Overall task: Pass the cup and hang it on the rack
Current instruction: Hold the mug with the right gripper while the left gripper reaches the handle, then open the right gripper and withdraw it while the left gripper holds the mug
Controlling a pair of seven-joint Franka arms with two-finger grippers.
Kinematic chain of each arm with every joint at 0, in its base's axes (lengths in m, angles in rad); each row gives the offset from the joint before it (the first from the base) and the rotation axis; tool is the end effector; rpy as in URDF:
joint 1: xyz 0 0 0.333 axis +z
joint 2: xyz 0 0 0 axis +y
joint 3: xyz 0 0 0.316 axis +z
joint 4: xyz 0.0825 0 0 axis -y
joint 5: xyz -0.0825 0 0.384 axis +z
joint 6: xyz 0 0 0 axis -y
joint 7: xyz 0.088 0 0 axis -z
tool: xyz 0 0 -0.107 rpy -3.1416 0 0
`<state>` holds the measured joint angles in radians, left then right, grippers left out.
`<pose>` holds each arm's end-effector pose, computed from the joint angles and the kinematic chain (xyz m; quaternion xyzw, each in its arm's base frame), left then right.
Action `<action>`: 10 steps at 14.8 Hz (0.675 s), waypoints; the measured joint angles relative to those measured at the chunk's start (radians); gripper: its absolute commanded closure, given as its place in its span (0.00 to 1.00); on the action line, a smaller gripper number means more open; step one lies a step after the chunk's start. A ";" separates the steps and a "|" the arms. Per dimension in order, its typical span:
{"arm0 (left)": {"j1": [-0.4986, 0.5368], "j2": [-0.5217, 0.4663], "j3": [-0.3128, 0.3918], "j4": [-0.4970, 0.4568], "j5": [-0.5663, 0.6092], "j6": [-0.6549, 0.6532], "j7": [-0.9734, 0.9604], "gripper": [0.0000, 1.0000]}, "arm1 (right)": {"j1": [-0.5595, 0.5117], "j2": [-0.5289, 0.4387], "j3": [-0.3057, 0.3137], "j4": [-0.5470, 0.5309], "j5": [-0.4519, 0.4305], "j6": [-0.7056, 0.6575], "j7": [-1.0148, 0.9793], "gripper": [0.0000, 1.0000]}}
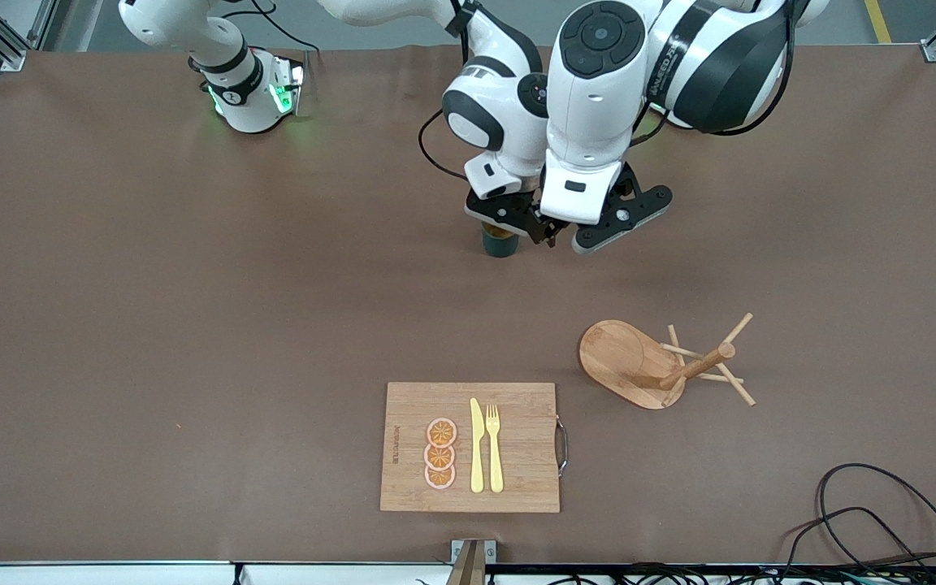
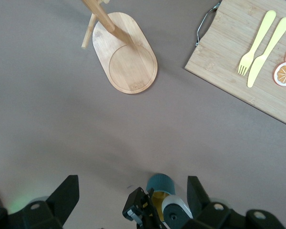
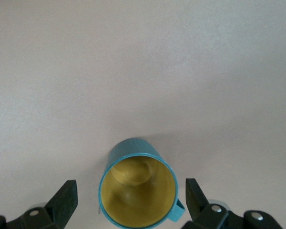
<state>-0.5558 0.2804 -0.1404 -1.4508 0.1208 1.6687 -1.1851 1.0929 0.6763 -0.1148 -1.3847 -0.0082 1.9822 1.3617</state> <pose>0.5053 -0.3928 0.5234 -0.9704 -0.2363 -0.0151 0.0479 0.3885 0.6052 0.3086 0.9826 -0.1776 0.0223 0.0500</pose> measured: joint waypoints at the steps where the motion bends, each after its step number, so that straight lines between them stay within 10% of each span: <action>1: 0.000 0.001 0.000 0.000 0.000 0.002 0.000 0.00 | -0.001 -0.010 -0.001 -0.013 -0.001 0.003 -0.007 0.00; 10: -0.013 0.004 0.000 0.000 0.000 0.018 -0.034 0.00 | -0.138 -0.305 -0.014 -0.417 -0.021 0.229 -0.174 0.00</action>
<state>-0.5693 0.2841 -0.1402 -1.4509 0.1208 1.6868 -1.2192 0.9549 0.3709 -0.1287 -1.8017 -0.0288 2.2108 1.1877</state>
